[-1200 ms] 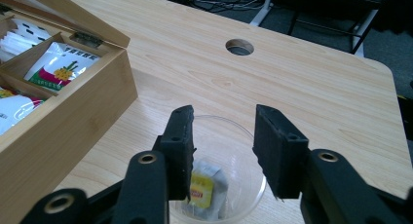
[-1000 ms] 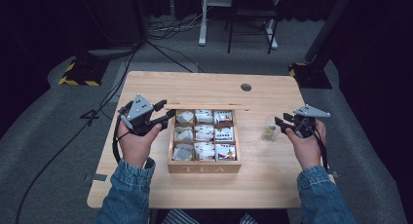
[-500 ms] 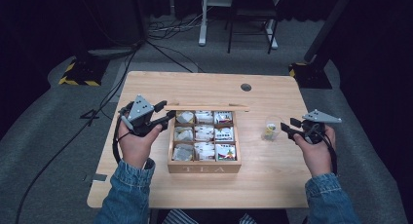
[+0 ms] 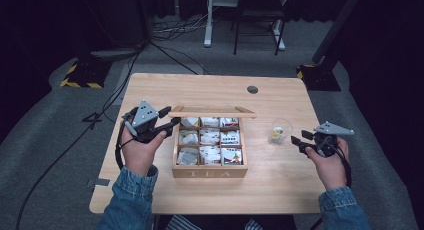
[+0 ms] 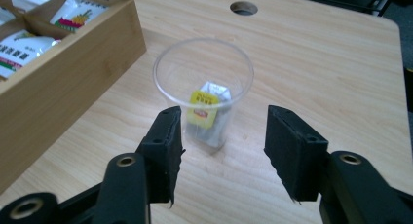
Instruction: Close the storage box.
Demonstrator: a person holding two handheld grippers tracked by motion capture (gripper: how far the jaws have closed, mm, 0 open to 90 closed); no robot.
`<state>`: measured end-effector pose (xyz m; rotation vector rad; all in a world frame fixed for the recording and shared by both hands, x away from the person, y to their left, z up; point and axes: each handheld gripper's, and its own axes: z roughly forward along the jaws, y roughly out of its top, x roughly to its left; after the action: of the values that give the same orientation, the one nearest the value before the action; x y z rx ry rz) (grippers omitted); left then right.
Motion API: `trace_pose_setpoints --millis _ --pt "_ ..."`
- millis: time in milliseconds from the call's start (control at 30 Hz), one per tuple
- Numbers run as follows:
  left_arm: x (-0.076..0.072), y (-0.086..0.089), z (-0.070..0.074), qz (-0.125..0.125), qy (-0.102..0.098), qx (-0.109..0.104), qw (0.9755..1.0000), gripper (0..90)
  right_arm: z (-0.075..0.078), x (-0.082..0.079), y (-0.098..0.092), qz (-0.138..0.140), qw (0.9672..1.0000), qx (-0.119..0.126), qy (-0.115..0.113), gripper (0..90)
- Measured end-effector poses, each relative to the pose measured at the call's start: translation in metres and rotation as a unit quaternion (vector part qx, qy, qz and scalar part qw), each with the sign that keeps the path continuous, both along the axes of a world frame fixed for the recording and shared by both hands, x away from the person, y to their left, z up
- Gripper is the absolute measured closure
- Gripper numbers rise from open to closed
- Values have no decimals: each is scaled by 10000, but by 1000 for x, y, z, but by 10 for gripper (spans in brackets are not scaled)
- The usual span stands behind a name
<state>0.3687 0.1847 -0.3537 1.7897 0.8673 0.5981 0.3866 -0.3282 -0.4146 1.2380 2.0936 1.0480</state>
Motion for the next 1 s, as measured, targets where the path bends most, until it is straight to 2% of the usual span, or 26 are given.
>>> trace_pose_setpoints --millis 133,300,333,467,633,733,1000 --pt "-1 0 0 -2 5 49 10000 554 -13 -3 -7 30 9999 72 97 429" --pt "-2 -1 -1 1 22 86 10000 554 -36 -8 -17 9 9994 228 246 360" --pt "-2 -1 0 8 17 98 9999 554 -40 -9 -18 60 9995 186 250 340" --pt "-4 -1 -1 -10 49 134 9999 554 -60 -14 -21 180 9985 152 493 328" --pt "-7 -1 -3 -41 147 183 9997 551 -79 -16 -24 167 9974 110 698 330" --pt "-8 -1 -3 -58 194 254 9995 550 -85 -17 -25 175 9976 84 664 331" --pt "-14 -3 -6 -68 334 415 9986 549 -87 -15 -23 144 9983 -17 558 333"
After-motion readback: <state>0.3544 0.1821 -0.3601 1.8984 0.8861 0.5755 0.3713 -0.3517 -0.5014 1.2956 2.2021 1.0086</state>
